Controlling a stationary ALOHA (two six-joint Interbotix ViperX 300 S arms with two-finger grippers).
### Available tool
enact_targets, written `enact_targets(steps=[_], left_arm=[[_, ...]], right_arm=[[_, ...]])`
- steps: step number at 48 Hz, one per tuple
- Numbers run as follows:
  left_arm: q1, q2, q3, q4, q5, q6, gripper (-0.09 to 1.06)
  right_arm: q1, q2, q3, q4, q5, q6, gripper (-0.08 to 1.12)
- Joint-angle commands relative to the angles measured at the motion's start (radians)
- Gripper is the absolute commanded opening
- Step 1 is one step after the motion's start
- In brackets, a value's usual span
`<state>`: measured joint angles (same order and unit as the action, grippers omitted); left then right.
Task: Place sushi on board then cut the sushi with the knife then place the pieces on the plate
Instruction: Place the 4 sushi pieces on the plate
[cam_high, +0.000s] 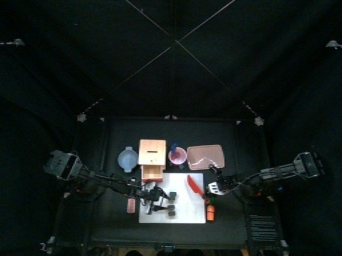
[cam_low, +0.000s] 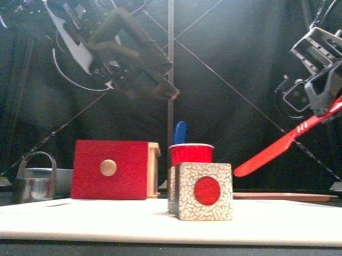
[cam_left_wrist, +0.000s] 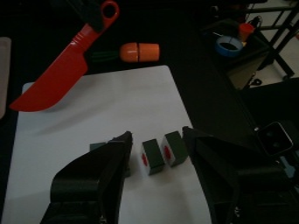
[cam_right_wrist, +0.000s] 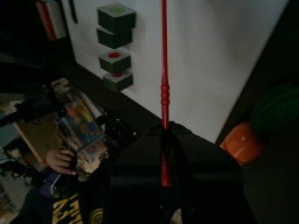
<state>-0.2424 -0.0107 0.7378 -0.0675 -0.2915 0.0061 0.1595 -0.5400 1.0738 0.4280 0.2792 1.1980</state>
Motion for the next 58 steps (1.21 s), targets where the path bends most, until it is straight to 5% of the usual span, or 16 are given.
enact_targets(steps=[1, 20, 33, 40, 47, 58], left_arm=[[0.003, -0.014, 0.008, 0.009, -0.032, 0.002, 0.85], [0.002, -0.046, 0.081, 0.031, -0.077, -0.002, 0.85], [0.002, -0.058, 0.092, 0.029, -0.078, -0.002, 0.85], [0.008, -0.058, 0.091, 0.029, -0.078, -0.002, 0.85], [0.025, -0.064, 0.081, 0.029, -0.094, -0.002, 0.85], [0.083, -0.126, 0.086, 0.029, -0.201, 0.002, 0.85]], right_arm=[[0.041, 0.021, -0.031, -0.015, -0.008, 0.081, 0.42], [0.072, 0.153, -0.132, -0.054, 0.0, 0.183, 0.73], [0.074, 0.14, -0.14, -0.135, 0.084, 0.166, 0.79], [0.058, 0.112, -0.179, -0.396, 0.11, 0.124, 0.79], [0.025, 0.146, -0.255, -0.819, 0.098, 0.032, 0.79], [0.017, 0.324, -0.344, -1.27, 0.028, -0.04, 0.8]])
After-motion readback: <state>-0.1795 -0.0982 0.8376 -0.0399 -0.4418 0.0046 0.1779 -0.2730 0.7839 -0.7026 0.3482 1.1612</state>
